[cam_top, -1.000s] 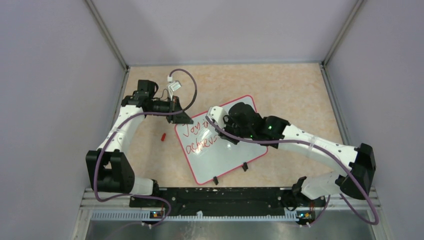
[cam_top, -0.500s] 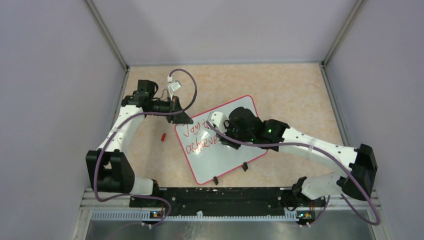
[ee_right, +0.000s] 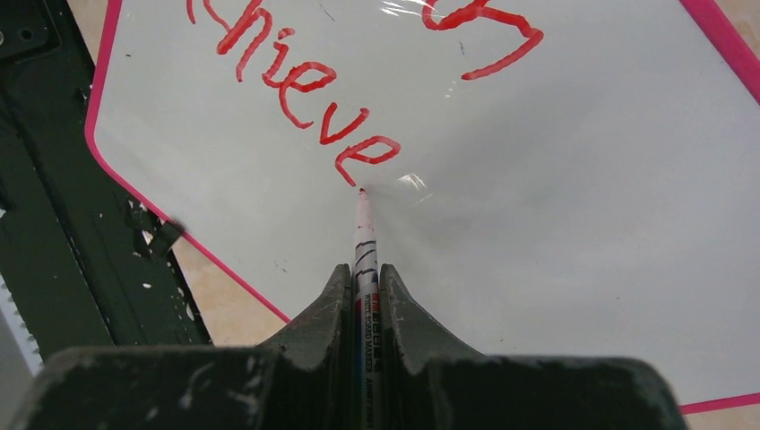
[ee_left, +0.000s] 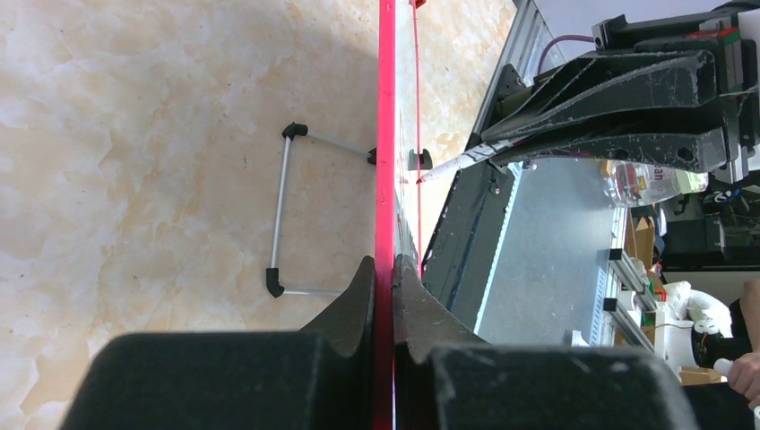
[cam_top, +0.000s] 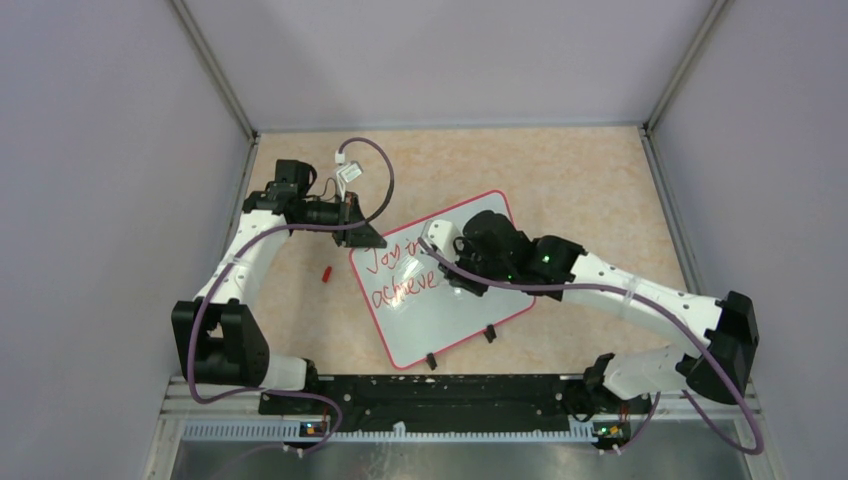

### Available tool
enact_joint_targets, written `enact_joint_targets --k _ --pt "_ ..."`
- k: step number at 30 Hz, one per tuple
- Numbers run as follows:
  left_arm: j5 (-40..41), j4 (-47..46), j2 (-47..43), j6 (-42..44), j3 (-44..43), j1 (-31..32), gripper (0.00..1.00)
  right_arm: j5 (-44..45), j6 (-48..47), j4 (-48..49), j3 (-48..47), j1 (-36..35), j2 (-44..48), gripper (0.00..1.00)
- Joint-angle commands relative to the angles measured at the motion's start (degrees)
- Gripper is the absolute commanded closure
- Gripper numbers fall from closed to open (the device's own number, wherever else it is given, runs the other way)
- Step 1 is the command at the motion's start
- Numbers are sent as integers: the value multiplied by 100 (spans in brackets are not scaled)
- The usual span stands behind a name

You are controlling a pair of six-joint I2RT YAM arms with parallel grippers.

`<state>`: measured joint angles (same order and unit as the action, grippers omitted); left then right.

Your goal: Write a sentence on the whiteboard

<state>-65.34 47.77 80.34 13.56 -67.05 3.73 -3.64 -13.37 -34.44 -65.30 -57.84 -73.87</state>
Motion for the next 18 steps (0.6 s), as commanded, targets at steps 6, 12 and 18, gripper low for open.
enact_joint_targets --k 6,12,18 --pt "570 -47 -70 164 61 -21 100 -237 159 182 -332 411 103 100" --pt "569 -48 -77 164 65 -23 100 -203 176 308 -302 418 52 100" --pt "567 -42 -102 151 68 -21 100 -141 190 382 -349 419 -2 100"
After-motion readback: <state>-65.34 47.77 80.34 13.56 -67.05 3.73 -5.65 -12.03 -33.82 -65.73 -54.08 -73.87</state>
